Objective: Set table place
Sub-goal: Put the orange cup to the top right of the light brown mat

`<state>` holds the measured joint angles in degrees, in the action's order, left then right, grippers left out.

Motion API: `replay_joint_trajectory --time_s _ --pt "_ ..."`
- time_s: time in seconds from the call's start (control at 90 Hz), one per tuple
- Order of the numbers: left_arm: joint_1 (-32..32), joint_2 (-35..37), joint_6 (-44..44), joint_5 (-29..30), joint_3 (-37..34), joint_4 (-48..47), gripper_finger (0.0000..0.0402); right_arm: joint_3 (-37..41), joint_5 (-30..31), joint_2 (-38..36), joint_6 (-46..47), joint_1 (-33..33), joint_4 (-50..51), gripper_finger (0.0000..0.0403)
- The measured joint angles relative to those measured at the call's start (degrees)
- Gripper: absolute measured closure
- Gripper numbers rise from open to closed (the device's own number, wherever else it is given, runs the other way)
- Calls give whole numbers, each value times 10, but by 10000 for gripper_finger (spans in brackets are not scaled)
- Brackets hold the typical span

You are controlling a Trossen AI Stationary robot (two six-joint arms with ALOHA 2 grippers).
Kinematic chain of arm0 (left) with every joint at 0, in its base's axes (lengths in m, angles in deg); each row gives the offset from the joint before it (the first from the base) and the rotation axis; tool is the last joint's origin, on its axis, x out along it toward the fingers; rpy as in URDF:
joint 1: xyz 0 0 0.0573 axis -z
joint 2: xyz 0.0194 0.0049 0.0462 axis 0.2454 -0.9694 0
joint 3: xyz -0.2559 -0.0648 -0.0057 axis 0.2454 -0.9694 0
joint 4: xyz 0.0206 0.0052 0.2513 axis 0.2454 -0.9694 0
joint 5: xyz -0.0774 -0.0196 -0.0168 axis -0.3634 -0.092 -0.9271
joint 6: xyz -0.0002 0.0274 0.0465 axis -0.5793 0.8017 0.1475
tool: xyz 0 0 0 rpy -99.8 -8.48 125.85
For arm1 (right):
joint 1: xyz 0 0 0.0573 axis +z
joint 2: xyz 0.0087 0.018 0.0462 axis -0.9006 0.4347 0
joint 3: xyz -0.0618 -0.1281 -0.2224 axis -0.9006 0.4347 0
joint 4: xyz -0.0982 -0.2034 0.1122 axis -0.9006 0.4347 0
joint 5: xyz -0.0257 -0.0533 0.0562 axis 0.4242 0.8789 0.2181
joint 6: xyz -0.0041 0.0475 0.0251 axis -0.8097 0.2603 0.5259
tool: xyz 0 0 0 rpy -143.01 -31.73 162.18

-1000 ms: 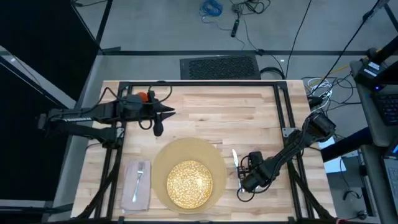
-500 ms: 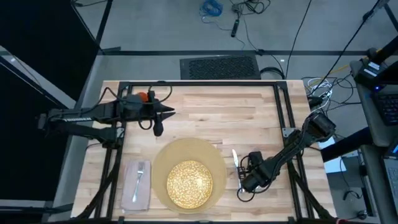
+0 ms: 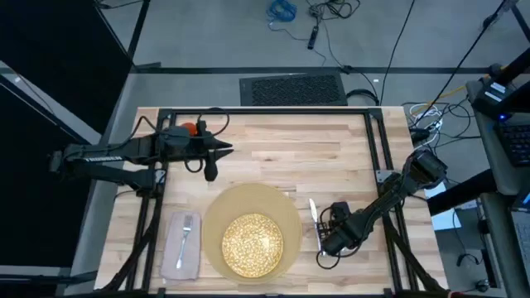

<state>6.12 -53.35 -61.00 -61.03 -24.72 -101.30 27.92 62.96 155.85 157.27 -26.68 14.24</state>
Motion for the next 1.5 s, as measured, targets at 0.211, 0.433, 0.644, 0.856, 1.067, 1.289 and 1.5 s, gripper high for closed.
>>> replay_joint_trajectory --time_s 0.211,0.433,0.644,0.856,1.067,1.289,1.5 --pt "0 0 0 0 0 0 338 -3 1 -17 -44 -18 0 291" --pt "0 0 -1 0 0 0 338 -3 3 -57 -99 -38 12 291" --pt "0 0 -18 3 0 -2 338 -3 63 -121 -176 -67 24 291" --pt "0 -13 -36 37 0 -25 338 -3 119 -154 -341 -139 20 291" --pt "-2 -61 -116 65 -24 -58 338 -3 122 -154 -555 -268 -21 291" --pt "-69 -92 -148 116 -49 -85 338 -3 100 -154 -797 -400 -147 291" --pt "-215 -88 -149 145 -5 -137 338 -3 30 -153 -899 -489 -247 291"
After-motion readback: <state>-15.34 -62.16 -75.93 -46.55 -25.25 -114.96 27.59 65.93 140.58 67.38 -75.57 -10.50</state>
